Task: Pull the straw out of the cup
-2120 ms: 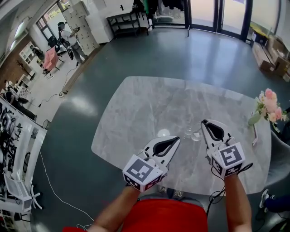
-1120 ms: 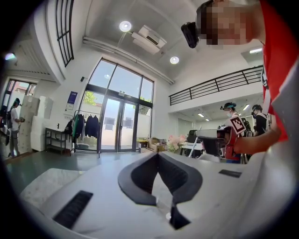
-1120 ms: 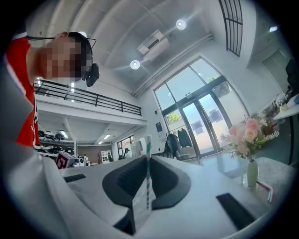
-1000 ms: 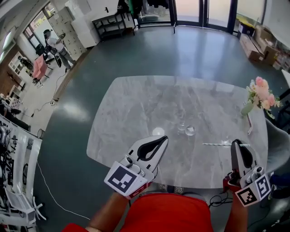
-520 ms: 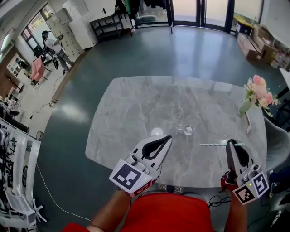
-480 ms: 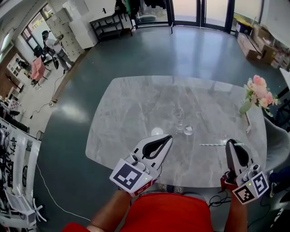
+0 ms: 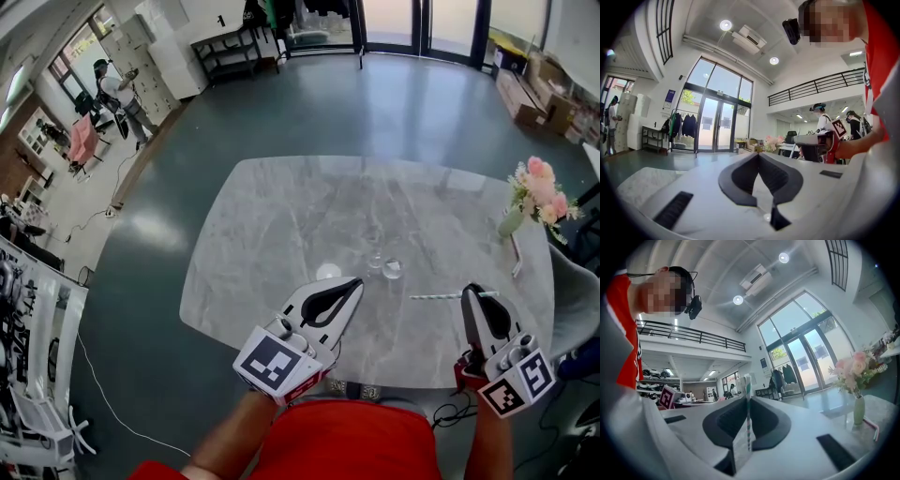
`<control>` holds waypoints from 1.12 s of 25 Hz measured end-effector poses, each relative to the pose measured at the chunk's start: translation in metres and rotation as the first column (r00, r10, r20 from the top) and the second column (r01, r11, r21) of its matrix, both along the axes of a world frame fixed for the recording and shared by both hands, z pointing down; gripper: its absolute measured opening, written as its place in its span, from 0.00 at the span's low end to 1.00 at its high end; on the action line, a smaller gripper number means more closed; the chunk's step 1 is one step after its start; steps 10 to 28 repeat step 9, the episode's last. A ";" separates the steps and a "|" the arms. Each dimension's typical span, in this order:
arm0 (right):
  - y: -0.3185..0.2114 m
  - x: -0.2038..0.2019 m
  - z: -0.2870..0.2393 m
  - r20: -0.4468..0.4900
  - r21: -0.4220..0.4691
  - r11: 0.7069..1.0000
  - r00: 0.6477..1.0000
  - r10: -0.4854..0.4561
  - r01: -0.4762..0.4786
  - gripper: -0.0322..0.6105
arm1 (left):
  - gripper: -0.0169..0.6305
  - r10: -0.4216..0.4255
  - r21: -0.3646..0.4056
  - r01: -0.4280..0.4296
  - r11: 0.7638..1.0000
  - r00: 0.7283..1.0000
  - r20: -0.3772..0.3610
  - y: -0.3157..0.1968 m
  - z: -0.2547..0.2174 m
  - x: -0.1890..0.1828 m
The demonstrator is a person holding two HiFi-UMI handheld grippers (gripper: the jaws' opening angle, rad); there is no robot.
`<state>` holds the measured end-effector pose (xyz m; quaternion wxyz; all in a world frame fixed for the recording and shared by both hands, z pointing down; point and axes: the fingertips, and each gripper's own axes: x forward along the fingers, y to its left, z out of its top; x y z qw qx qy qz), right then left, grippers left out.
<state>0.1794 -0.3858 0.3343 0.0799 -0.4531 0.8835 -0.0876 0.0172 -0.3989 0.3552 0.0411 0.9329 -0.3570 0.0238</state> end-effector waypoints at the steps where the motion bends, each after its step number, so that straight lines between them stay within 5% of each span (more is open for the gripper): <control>1: -0.001 -0.001 0.000 0.000 0.000 1.000 1.000 -0.004 0.004 0.09 | 0.06 -0.007 -0.004 0.007 1.000 1.000 0.003 -0.001 -0.001 -0.001; 28: -0.005 -0.008 -0.002 0.000 0.004 1.000 1.000 -0.026 0.026 0.09 | 0.06 -0.010 -0.011 0.010 1.000 1.000 -0.004 0.001 0.000 -0.002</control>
